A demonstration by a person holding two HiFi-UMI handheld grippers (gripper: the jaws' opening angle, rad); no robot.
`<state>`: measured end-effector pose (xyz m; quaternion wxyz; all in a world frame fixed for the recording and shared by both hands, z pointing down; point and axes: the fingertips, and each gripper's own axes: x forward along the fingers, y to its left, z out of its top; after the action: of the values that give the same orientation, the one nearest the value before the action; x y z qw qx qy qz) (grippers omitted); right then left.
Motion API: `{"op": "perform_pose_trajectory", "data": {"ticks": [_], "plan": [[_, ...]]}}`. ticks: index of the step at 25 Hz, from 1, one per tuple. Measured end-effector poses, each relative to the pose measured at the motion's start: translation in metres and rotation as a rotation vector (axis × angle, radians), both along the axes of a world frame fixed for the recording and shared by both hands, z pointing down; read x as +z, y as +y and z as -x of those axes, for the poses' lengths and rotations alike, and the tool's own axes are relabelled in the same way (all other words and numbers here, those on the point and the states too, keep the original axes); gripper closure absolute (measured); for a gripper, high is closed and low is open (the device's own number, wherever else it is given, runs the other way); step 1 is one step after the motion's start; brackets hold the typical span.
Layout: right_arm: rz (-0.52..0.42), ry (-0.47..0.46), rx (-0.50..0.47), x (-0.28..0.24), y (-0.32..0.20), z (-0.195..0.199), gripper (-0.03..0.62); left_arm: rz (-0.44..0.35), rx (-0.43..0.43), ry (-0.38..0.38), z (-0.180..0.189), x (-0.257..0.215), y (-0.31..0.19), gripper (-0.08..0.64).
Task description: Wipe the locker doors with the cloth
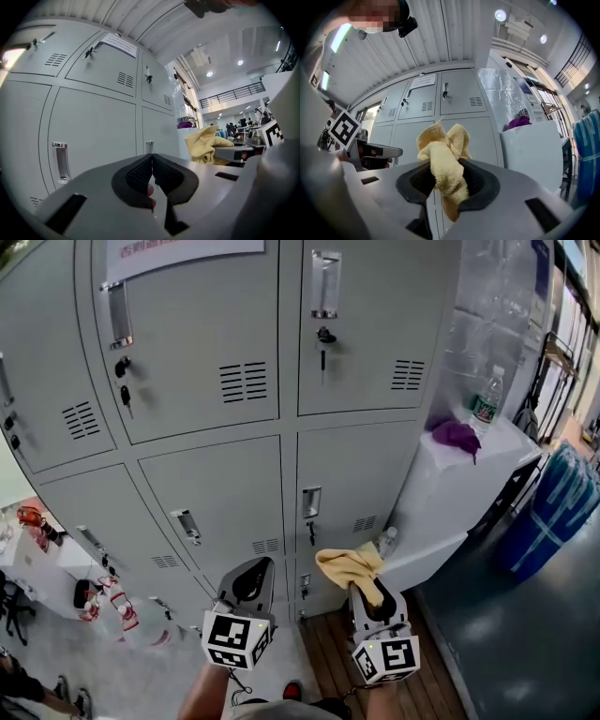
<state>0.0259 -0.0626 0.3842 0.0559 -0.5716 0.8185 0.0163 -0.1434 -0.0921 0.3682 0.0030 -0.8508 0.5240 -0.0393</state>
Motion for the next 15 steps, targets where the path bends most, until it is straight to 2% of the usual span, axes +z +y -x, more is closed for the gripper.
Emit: {"op": "perform_pose_trajectory", "data": {"ticks": [7, 15], "plan": [[-0.072, -0.014, -0.087, -0.041, -0.028, 0.013, 0.462, 0.002, -0.040, -0.008, 0.003, -0.003, -0.017, 0.537], [-0.139, -0.007, -0.178, -0.092, -0.067, 0.028, 0.462, 0.003, -0.128, -0.003, 0.010, -0.009, -0.034, 0.537]]}}
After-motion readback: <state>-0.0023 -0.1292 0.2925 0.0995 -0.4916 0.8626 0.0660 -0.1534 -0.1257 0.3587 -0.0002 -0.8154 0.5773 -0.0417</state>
